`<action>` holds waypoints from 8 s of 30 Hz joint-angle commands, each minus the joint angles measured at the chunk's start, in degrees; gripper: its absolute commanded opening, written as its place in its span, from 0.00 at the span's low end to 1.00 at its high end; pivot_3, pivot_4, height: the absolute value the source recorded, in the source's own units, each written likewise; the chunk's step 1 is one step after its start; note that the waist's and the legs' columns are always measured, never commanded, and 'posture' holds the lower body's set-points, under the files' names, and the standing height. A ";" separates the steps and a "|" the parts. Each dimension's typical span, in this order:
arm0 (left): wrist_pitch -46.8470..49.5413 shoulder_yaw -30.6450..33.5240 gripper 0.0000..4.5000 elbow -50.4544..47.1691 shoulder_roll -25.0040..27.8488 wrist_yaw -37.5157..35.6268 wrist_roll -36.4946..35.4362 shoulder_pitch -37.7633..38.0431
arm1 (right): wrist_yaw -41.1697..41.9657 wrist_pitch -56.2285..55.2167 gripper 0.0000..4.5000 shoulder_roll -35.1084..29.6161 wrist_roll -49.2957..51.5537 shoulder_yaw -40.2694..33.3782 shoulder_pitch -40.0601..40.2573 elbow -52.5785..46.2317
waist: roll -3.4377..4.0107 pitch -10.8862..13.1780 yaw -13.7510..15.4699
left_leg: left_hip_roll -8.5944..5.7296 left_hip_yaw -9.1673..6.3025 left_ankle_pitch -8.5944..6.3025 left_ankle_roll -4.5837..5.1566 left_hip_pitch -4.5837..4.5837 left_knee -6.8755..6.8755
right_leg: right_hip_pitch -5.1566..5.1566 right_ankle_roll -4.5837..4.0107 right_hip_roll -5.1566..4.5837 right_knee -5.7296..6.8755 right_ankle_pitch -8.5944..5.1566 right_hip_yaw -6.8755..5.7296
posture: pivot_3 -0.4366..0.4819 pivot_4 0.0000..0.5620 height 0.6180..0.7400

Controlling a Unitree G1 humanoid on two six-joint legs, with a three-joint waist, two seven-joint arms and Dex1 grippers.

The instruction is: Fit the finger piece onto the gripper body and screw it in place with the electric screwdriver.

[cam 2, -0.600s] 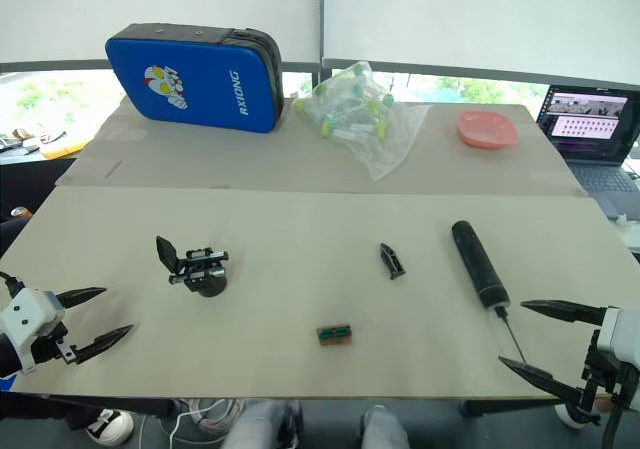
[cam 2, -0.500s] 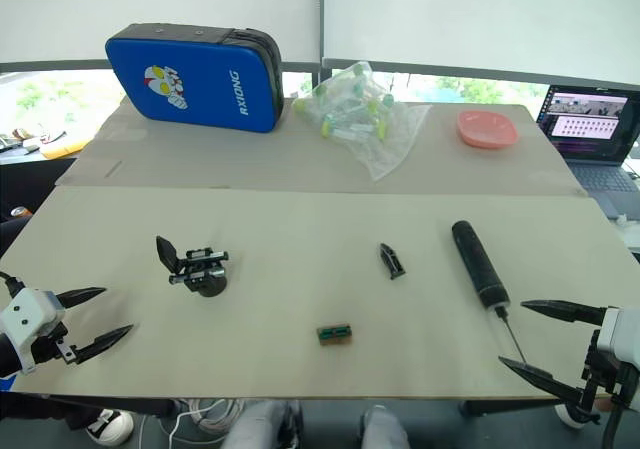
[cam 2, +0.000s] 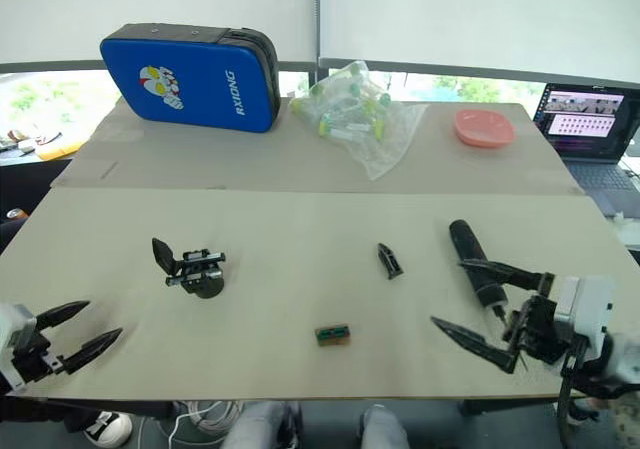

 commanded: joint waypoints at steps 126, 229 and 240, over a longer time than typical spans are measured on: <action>10.49 -47.50 0.96 -9.38 -25.54 12.41 19.62 -32.73 | -6.45 -7.84 1.00 1.89 -4.20 3.03 13.37 -11.45 | 0.16 -0.21 1.45 | -0.20 -0.20 -0.26 0.48 -0.19 1.17 | 0.27 0.39 0.09 0.67 0.00 -0.45 | 0.48 0.27 1.00; 19.82 -27.95 0.99 -7.41 -1.53 -17.16 -7.54 -48.68 | -34.83 41.20 1.00 -19.59 9.00 4.59 -12.38 -7.96 | 0.30 -0.11 -0.11 | -0.21 -0.27 -0.27 0.46 -0.19 1.22 | 0.18 0.31 0.10 0.73 0.01 -0.39 | 0.48 0.27 1.00; 16.99 -30.40 0.99 -3.62 -3.60 -17.08 -4.13 -54.43 | -41.89 83.35 1.00 -15.04 3.24 39.35 -60.07 15.92 | 0.19 0.01 -0.14 | -0.32 -0.17 -0.04 0.98 -0.44 1.20 | 0.02 0.41 0.03 0.67 0.05 -0.50 | 0.48 0.27 1.00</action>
